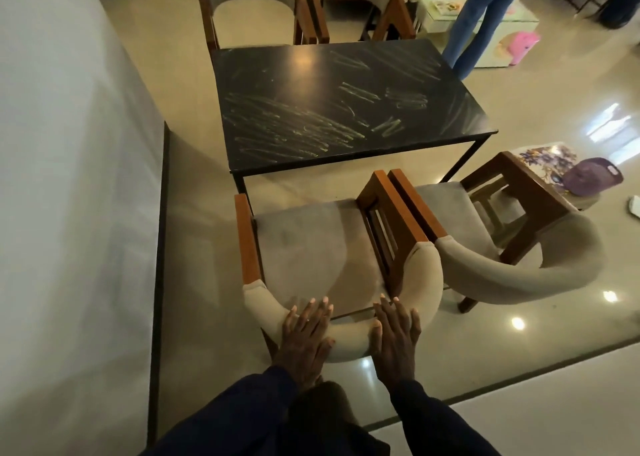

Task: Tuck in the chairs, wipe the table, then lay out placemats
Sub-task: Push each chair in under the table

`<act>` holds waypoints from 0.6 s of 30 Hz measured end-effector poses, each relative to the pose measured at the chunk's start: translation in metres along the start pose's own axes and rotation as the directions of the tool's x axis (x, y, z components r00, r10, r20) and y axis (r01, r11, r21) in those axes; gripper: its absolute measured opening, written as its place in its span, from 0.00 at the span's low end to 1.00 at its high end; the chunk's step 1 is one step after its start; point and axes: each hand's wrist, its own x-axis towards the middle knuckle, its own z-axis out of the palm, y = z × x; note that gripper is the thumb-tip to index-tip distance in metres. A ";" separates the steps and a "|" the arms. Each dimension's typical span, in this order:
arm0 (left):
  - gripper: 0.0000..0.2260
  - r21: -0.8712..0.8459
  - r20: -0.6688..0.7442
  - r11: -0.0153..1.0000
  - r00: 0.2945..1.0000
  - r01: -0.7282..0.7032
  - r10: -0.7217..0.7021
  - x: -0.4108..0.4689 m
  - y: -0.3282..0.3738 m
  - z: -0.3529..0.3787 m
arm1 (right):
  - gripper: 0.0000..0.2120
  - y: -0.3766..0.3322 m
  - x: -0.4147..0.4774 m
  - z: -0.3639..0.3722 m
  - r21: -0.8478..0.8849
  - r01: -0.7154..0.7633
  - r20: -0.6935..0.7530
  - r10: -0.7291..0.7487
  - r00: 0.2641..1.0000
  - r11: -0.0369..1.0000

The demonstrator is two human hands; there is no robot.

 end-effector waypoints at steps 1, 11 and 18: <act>0.29 -0.003 -0.005 1.000 1.000 0.003 -0.003 0.000 -0.001 0.000 | 0.21 0.001 0.000 0.002 -0.012 0.004 0.009 -0.004 1.000 1.000; 0.31 0.026 -0.091 0.984 0.981 0.177 -0.174 0.001 0.008 0.020 | 0.28 0.028 0.010 -0.009 -0.032 0.144 0.183 -0.136 0.974 0.989; 0.28 0.021 -0.218 0.935 0.914 0.355 -0.342 0.012 0.035 0.018 | 0.30 0.077 0.043 -0.021 0.024 0.278 0.241 -0.275 0.931 0.960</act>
